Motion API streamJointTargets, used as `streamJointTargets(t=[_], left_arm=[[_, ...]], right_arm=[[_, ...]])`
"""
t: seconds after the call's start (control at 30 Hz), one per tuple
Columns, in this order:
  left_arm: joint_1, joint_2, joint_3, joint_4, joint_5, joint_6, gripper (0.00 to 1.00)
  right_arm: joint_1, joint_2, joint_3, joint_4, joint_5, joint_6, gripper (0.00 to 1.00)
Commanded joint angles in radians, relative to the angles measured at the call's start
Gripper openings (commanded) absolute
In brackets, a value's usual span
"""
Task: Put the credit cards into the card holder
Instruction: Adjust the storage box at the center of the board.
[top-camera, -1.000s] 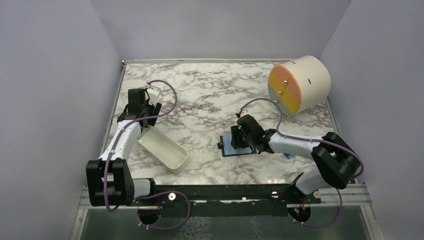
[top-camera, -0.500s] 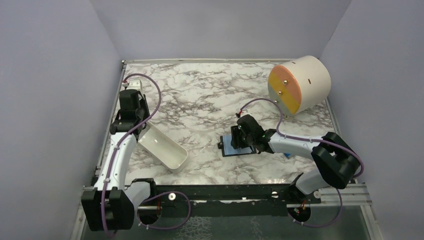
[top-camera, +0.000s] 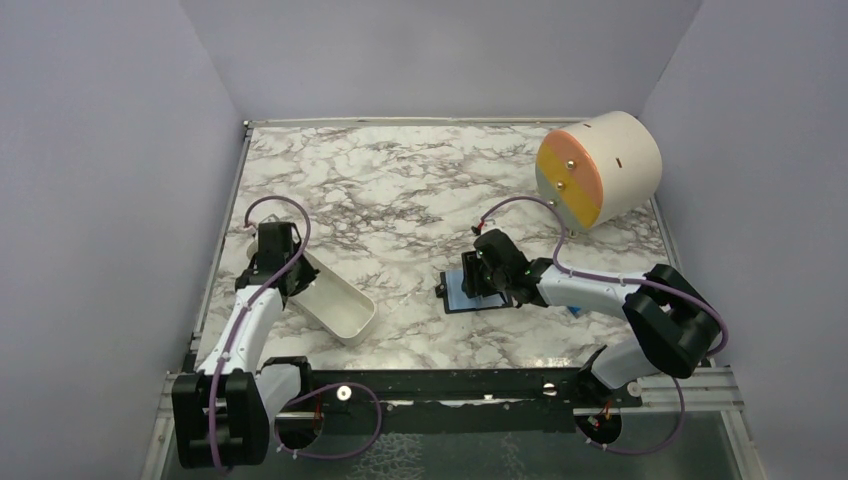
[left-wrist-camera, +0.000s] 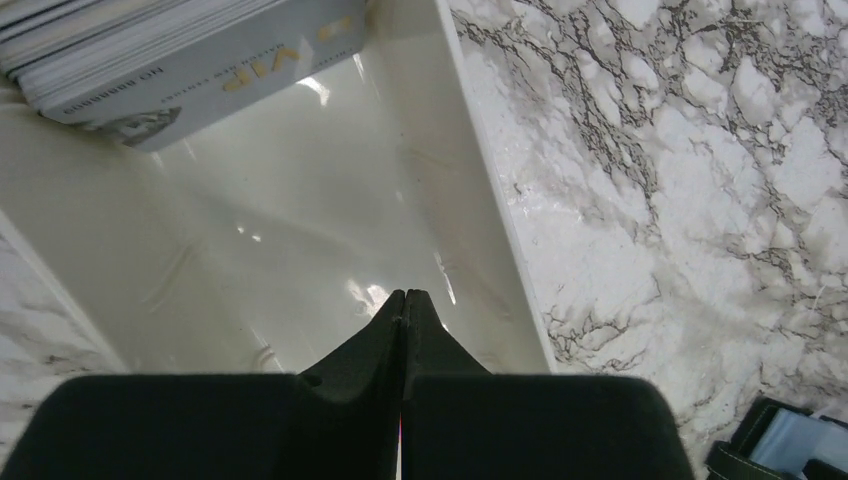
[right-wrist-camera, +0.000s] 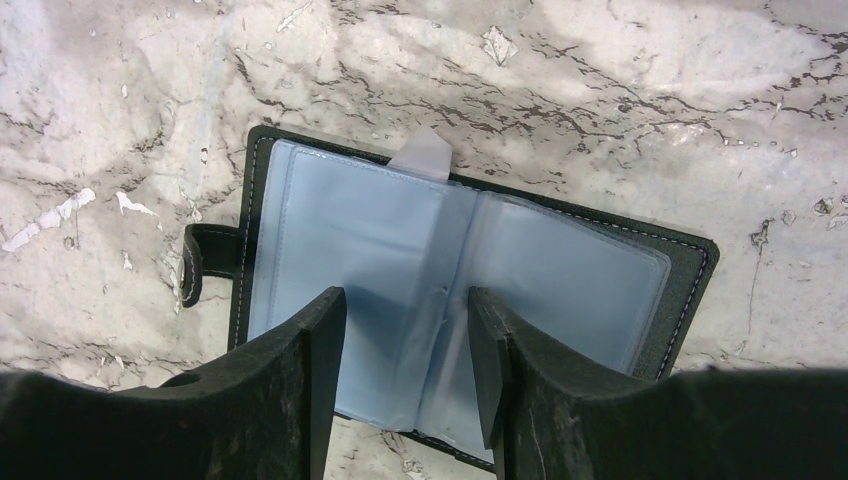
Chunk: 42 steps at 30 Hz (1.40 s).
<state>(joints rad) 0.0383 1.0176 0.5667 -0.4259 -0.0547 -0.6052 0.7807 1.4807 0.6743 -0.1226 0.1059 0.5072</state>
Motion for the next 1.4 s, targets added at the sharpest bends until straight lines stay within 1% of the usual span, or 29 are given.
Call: streamJointTargets(t=[0.0, 0.13, 0.33, 0.57, 0.67, 0.77, 0.8, 0.83, 0.87, 0.93, 1.0, 1.1, 1.2, 1.27, 1.3, 1.37], left_arm=[[0.007, 0.001, -0.035, 0.112, 0.116, -0.088, 0.00], [0.007, 0.044, -0.063, 0.179, 0.209, -0.094, 0.00], [0.000, 0.089, -0.064, 0.236, 0.268, -0.114, 0.00], [-0.039, 0.111, -0.051, 0.289, 0.265, -0.135, 0.00], [-0.046, 0.124, -0.031, 0.283, 0.261, -0.102, 0.00], [-0.048, 0.105, -0.004, 0.244, 0.231, -0.039, 0.00], [-0.048, 0.095, 0.010, 0.226, 0.215, -0.005, 0.04], [-0.048, 0.084, 0.026, 0.205, 0.199, 0.035, 0.09], [-0.048, 0.074, 0.053, 0.169, 0.172, 0.093, 0.18], [-0.048, 0.055, 0.098, 0.117, 0.120, 0.185, 0.25], [-0.048, 0.043, 0.142, 0.074, 0.068, 0.278, 0.36], [-0.047, 0.045, 0.197, 0.036, 0.003, 0.408, 0.43], [-0.047, 0.048, 0.224, 0.026, -0.015, 0.558, 0.47], [-0.046, 0.040, 0.229, 0.027, 0.007, 0.679, 0.52], [-0.046, 0.038, 0.229, 0.026, 0.003, 0.722, 0.54], [-0.043, 0.038, 0.236, 0.024, -0.053, 0.769, 0.56]], right_arm=[[0.006, -0.010, -0.022, -0.007, -0.031, 0.008, 0.48], [0.006, -0.003, -0.019, -0.005, -0.033, 0.010, 0.48], [0.006, 0.006, -0.014, 0.002, -0.035, 0.013, 0.48], [0.006, 0.031, -0.004, 0.005, -0.039, 0.014, 0.47], [0.006, 0.033, -0.008, 0.005, -0.039, 0.016, 0.47], [0.006, 0.028, -0.015, 0.005, -0.040, 0.017, 0.47], [0.006, 0.026, -0.015, 0.003, -0.041, 0.017, 0.47], [0.006, 0.024, -0.016, 0.002, -0.042, 0.016, 0.47], [0.006, 0.022, -0.014, -0.001, -0.040, 0.016, 0.47], [0.006, 0.019, -0.012, -0.006, -0.038, 0.011, 0.47], [0.006, 0.017, -0.009, -0.010, -0.036, 0.008, 0.47], [0.006, 0.018, -0.006, -0.015, -0.035, 0.004, 0.47], [0.005, 0.017, -0.001, -0.020, -0.035, 0.003, 0.47], [0.006, 0.016, -0.001, -0.023, -0.034, 0.002, 0.47], [0.006, 0.016, -0.002, -0.023, -0.033, 0.002, 0.47], [0.005, 0.018, 0.001, -0.022, -0.035, 0.001, 0.47]])
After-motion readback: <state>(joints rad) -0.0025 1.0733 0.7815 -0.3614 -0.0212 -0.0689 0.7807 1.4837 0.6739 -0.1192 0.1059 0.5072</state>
